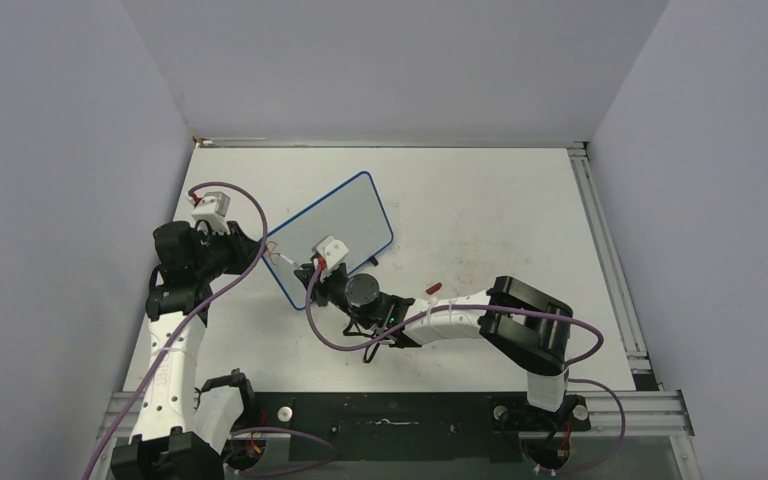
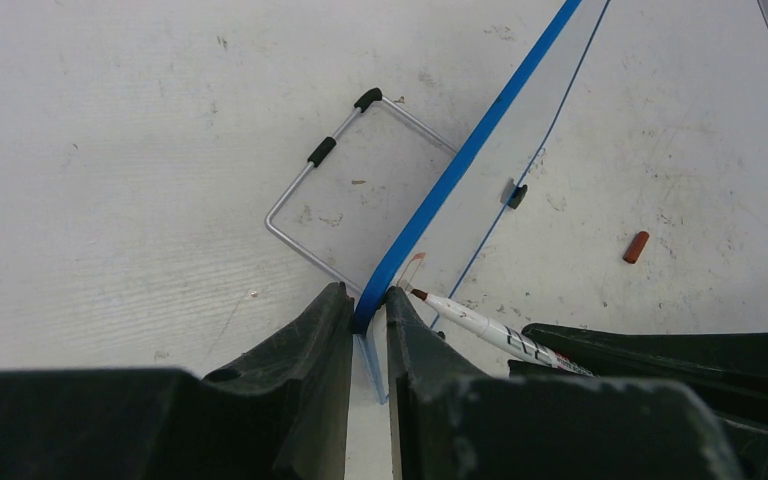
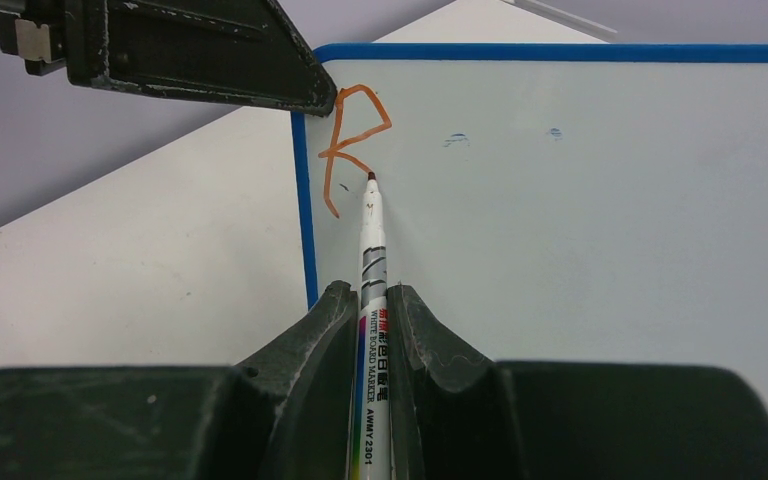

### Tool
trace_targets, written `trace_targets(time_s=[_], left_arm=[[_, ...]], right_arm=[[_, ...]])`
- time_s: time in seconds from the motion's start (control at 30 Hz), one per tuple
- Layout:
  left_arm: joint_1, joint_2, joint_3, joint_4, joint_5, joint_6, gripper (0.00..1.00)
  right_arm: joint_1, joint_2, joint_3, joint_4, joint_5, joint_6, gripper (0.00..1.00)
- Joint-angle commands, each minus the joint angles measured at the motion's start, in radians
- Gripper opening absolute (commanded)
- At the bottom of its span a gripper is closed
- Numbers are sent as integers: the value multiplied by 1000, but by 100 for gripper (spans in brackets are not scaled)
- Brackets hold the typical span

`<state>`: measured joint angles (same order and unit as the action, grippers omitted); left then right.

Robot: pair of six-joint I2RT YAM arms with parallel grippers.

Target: Write a sentence on the whiteboard

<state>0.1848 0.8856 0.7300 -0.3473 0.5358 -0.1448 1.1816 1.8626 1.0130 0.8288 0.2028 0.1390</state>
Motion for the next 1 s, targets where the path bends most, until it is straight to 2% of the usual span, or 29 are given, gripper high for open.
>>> trace_targets(time_s=[0.0, 0.97], left_arm=[[-2, -11, 8, -7, -6, 10, 0], [-1, -11, 6, -9, -6, 10, 0]], right_arm=[[6, -11, -20, 7, -3, 2, 5], [56, 46, 39, -1, -49, -7, 5]])
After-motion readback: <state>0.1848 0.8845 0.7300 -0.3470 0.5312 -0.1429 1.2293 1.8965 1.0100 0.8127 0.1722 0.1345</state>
